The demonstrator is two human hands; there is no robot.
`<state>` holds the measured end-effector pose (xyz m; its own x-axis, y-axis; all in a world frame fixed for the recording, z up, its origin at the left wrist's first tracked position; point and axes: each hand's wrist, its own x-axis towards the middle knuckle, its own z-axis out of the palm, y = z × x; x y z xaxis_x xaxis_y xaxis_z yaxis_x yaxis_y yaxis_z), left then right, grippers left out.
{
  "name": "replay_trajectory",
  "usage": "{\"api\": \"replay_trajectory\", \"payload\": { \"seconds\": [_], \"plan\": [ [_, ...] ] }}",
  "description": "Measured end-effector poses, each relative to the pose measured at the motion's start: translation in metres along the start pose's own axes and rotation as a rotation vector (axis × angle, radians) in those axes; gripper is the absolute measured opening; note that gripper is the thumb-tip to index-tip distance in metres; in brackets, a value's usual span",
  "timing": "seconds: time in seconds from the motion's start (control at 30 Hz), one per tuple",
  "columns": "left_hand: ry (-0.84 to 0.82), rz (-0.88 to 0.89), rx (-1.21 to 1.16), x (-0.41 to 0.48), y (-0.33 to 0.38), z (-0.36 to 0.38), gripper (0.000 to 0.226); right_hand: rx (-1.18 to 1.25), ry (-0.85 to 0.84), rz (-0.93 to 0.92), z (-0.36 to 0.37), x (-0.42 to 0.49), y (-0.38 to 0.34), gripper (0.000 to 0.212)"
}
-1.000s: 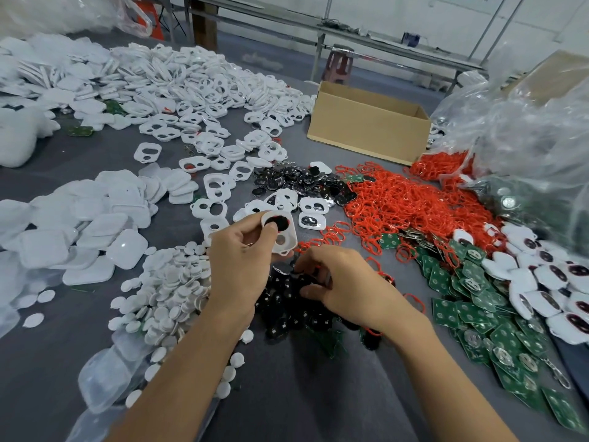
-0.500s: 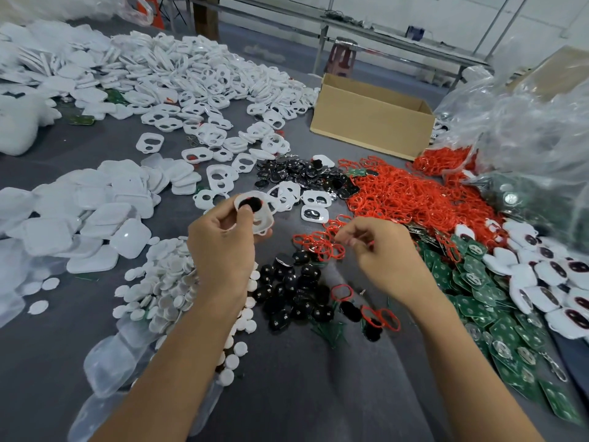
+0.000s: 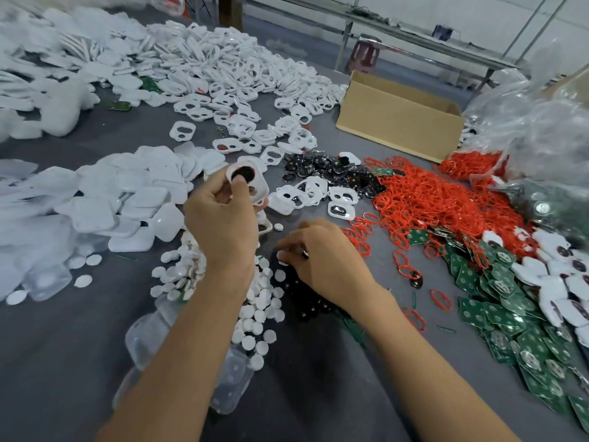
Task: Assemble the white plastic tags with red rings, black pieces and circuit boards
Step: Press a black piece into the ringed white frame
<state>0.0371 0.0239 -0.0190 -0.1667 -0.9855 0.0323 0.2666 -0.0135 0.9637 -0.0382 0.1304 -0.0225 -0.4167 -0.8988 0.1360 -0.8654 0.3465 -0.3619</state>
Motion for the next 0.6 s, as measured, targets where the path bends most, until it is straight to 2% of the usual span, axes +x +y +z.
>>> {"api": "replay_trajectory", "payload": {
  "seconds": [0.17, 0.23, 0.33, 0.5, 0.6],
  "plan": [
    [-0.049, -0.020, 0.046, -0.005, -0.004, 0.004, 0.025, 0.081, 0.021, -0.016, -0.003, 0.004, 0.002, 0.006],
    [-0.095, -0.030, 0.080, -0.007, -0.005, 0.006, 0.027, 0.269, 0.127, 0.016, -0.009, -0.001, 0.003, 0.005],
    [-0.134, -0.034, 0.125, -0.016, -0.008, 0.012, 0.025, 0.545, 0.262, 0.065, -0.022, -0.005, 0.006, 0.019],
    [-0.228, -0.052, 0.159, -0.033, -0.013, 0.020, 0.013, 0.809, 0.328, 0.097, -0.042, -0.008, 0.011, 0.017],
    [-0.235, -0.049, 0.161, -0.037, -0.012, 0.021, 0.025, 1.049, 0.294, 0.132, -0.047, -0.010, 0.013, 0.012]
  ]
}}
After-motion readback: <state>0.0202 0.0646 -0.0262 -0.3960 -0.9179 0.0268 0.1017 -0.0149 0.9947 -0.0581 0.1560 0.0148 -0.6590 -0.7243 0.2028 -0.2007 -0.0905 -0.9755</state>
